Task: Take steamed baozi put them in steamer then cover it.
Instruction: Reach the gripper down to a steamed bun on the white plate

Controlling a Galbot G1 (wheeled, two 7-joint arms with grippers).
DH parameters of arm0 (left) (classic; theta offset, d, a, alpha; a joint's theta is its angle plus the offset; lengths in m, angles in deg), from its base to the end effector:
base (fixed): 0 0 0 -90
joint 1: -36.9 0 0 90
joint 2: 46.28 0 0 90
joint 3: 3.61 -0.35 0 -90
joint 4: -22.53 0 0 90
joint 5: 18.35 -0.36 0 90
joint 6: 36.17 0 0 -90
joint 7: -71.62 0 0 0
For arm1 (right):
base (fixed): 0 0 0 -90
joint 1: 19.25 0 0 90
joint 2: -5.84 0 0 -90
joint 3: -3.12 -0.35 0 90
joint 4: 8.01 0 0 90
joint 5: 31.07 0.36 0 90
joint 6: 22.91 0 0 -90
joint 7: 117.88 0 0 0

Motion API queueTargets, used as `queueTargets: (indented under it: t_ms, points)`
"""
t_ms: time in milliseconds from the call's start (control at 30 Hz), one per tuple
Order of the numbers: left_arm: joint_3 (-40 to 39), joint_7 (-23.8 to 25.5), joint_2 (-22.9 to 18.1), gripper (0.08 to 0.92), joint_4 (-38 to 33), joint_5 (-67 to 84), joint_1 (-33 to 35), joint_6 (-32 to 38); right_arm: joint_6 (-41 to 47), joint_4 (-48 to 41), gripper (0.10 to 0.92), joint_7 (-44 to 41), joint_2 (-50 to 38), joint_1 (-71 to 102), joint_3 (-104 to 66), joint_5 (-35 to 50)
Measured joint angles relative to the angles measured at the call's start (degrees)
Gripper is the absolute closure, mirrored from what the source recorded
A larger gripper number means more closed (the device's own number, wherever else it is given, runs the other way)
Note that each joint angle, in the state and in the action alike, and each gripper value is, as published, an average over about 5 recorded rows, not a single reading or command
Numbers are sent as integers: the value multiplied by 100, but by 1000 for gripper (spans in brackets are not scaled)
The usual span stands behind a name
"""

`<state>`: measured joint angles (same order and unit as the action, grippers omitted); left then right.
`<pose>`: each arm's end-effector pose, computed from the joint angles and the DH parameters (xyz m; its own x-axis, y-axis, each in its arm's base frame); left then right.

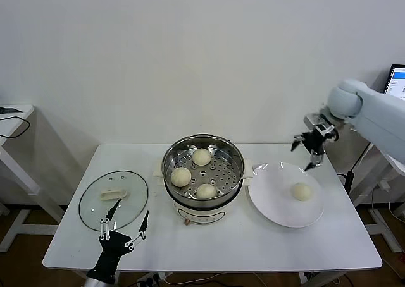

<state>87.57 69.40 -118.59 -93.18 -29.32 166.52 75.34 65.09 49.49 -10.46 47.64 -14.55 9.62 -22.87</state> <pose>0.1333 0.0653 -0.3475 -0.9655 0.2399 -0.1016 0.1776 0.8914 0.4171 0.5823 -0.2040 -0.0824 -0.1100 -0.1203 0.9866 -0.9780 -0.1638 -0.1290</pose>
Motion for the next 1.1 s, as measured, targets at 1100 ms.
queueTargets:
  t_ms: [1100]
  points:
    - [173,-6,-49,177,50,3,139,88,414,-1759,214,600,842,1717,-816,-317]
